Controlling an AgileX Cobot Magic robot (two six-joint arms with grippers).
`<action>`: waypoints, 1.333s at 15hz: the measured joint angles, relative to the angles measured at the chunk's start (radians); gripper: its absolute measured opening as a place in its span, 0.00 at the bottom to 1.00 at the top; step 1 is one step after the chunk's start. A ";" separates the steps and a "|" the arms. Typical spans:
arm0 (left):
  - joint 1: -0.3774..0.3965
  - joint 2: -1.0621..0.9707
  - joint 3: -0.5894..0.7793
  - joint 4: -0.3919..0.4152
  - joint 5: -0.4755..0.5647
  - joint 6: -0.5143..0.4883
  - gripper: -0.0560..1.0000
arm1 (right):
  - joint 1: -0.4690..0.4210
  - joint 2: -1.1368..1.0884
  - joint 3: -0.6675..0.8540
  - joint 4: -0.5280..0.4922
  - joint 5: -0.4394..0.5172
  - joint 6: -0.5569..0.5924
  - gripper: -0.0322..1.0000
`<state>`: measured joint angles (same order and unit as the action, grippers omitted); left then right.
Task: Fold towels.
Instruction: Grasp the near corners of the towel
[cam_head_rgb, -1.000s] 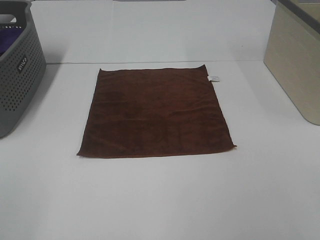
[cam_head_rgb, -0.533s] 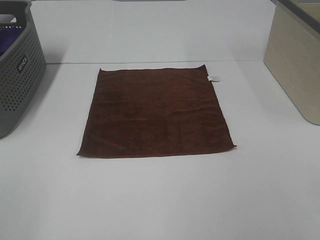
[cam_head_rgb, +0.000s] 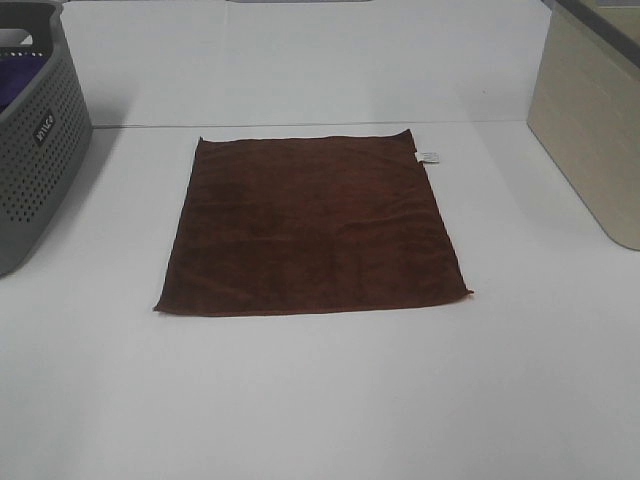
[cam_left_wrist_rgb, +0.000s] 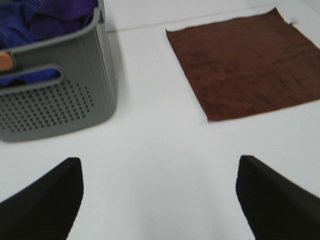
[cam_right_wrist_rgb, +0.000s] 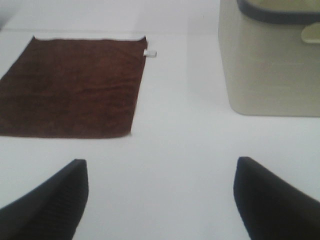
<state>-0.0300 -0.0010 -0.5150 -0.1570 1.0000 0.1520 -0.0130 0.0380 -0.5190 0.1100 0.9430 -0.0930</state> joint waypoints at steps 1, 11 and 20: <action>0.000 0.015 -0.004 -0.012 -0.084 0.000 0.78 | 0.000 0.045 -0.003 0.011 -0.075 0.006 0.76; 0.000 0.805 0.008 -0.358 -0.593 0.006 0.75 | 0.000 0.711 -0.004 0.352 -0.392 -0.118 0.76; 0.000 1.465 -0.203 -0.556 -0.523 0.095 0.72 | 0.000 1.334 -0.235 0.647 -0.259 -0.409 0.76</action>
<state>-0.0300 1.4640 -0.7180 -0.7130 0.4770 0.2470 -0.0130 1.3720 -0.7540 0.7570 0.6840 -0.5020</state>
